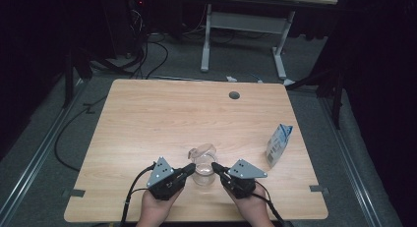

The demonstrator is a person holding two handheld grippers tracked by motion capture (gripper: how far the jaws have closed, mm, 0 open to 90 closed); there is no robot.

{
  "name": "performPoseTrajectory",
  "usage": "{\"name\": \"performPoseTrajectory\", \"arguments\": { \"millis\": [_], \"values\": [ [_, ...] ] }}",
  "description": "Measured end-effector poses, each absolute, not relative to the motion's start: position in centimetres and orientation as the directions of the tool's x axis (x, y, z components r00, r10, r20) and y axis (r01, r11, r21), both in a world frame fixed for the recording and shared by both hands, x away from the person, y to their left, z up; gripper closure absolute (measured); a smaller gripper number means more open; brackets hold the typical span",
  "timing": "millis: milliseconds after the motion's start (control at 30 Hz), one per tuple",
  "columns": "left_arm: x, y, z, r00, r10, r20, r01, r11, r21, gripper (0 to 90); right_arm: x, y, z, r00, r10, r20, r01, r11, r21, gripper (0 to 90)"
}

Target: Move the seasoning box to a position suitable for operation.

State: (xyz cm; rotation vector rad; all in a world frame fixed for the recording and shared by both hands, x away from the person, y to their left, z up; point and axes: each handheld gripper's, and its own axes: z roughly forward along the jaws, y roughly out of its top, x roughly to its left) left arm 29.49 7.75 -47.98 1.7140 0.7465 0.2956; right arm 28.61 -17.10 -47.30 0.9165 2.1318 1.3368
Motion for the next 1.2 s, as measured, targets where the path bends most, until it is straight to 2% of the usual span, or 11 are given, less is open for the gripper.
{"name": "performPoseTrajectory", "arguments": {
  "millis": [1100,1200],
  "values": [
    [31.0,9.9,-47.5,0.704,0.674,-0.223,0.326,-0.027,0.945,87.8,28.5,-17.1,-47.7,-0.677,0.734,-0.044,0.265,0.299,0.917,89.7],
    [30.9,10.0,-47.5,0.705,0.677,-0.212,0.319,-0.036,0.947,87.0,28.5,-17.1,-47.7,-0.682,0.731,-0.035,0.269,0.295,0.917,86.1]
  ]
}}
